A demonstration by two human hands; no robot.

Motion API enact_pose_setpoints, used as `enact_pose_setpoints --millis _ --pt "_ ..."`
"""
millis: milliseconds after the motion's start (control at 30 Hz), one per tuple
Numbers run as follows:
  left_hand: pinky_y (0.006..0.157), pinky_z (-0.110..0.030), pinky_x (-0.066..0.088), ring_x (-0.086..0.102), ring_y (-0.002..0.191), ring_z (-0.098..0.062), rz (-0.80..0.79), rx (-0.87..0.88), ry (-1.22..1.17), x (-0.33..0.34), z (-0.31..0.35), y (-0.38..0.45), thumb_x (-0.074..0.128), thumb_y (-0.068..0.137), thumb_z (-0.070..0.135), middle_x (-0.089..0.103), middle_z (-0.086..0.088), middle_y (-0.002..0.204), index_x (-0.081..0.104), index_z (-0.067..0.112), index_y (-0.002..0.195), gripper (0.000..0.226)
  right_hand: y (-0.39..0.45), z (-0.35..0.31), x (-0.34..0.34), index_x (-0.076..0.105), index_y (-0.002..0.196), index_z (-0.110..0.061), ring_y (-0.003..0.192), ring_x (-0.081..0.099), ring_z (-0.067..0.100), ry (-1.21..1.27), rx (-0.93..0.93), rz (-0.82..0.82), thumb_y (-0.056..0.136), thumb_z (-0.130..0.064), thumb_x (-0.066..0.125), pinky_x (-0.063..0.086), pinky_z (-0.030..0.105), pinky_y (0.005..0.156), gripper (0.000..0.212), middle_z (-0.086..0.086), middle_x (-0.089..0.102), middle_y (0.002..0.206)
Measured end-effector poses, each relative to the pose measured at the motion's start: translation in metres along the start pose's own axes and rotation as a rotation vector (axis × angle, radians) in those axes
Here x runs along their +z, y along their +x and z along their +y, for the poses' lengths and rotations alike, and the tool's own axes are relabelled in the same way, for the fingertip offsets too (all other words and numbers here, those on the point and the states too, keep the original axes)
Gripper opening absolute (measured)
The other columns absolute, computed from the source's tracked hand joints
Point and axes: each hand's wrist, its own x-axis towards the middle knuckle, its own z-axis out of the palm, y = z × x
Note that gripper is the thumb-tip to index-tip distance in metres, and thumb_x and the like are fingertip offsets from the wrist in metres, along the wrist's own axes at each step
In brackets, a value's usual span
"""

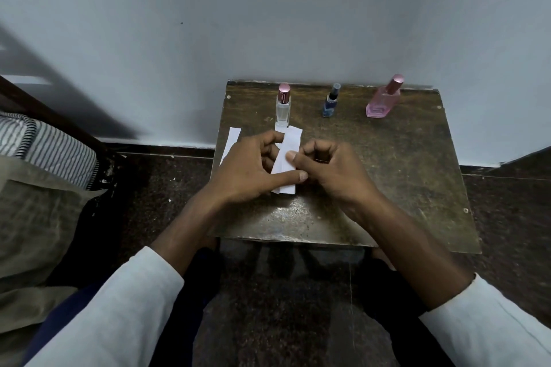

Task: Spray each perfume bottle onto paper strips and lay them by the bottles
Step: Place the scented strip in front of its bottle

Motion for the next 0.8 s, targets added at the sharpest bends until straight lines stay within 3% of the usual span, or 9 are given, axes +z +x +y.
enact_pose_setpoints --millis 67,167,267,367,433,533,667,800 --pt "0.093 -0.047 0.065 0.079 0.097 -0.015 -0.046 -0.031 -0.094 -0.002 0.001 0.0 0.081 0.094 0.037 0.082 0.0 0.108 0.068 0.025 0.134 0.044 0.0 0.0 -0.002 0.076 0.09 -0.002 0.077 0.073 0.021 0.036 0.021 -0.01 0.096 -0.016 0.079 0.057 0.027 0.068 0.016 0.016 0.078 0.086" --pt "0.094 -0.047 0.065 0.079 0.093 -0.018 -0.001 -0.051 -0.168 -0.003 -0.002 0.002 0.06 0.11 0.033 0.081 -0.004 0.103 0.074 0.018 0.124 0.025 0.001 0.001 -0.004 0.074 0.104 0.007 0.087 0.078 0.033 0.04 0.032 -0.034 0.099 -0.011 0.074 0.064 0.031 0.074 0.019 0.026 0.079 0.1" --pt "0.091 -0.048 0.066 0.079 0.092 -0.027 0.016 -0.047 -0.125 -0.001 -0.006 0.004 0.059 0.111 0.028 0.08 -0.006 0.096 0.077 0.019 0.118 0.022 0.0 0.0 -0.003 0.071 0.115 0.003 0.079 0.078 0.022 0.073 0.062 -0.014 0.098 -0.008 0.075 0.064 0.032 0.073 0.021 0.017 0.081 0.093" --pt "0.082 -0.036 0.065 0.076 0.08 -0.015 0.06 -0.015 -0.052 -0.001 -0.007 0.005 0.061 0.11 0.025 0.079 0.002 0.089 0.078 0.021 0.107 0.018 0.0 -0.001 -0.005 0.063 0.118 -0.005 0.071 0.075 0.02 0.12 0.062 0.056 0.098 -0.007 0.075 0.059 0.03 0.066 0.024 0.01 0.08 0.084" --pt "0.078 -0.032 0.063 0.076 0.077 -0.01 0.088 -0.015 -0.012 -0.002 -0.005 0.005 0.061 0.109 0.025 0.08 0.005 0.089 0.078 0.02 0.103 0.018 0.0 -0.004 -0.008 0.07 0.115 -0.009 0.079 0.073 0.022 0.098 -0.006 0.057 0.103 -0.005 0.066 0.058 0.033 0.072 0.014 0.01 0.081 0.093" --pt "0.079 -0.034 0.062 0.079 0.079 -0.015 0.071 -0.026 0.006 -0.001 -0.001 0.004 0.061 0.108 0.024 0.082 0.007 0.089 0.077 0.021 0.105 0.017 -0.003 -0.01 -0.009 0.076 0.115 -0.003 0.093 0.079 0.022 0.137 -0.047 0.008 0.102 0.01 0.051 0.062 0.031 0.084 0.031 0.014 0.081 0.106" --pt "0.078 -0.035 0.063 0.079 0.075 -0.013 0.073 0.012 0.044 0.001 0.001 0.003 0.061 0.108 0.022 0.082 0.005 0.083 0.075 0.016 0.104 0.016 -0.004 -0.009 -0.006 0.076 0.119 -0.006 0.103 0.078 0.023 0.047 -0.152 0.002 0.091 0.003 0.078 0.063 0.038 0.095 0.029 0.01 0.082 0.108" --pt "0.071 -0.025 0.061 0.077 0.069 -0.014 0.031 0.023 0.051 0.003 0.006 0.001 0.059 0.108 0.019 0.08 0.001 0.078 0.071 0.009 0.099 0.019 -0.002 -0.006 -0.005 0.082 0.106 -0.018 0.096 0.078 0.019 -0.081 -0.238 0.204 0.09 -0.019 0.085 0.064 0.04 0.087 0.016 0.001 0.081 0.104"
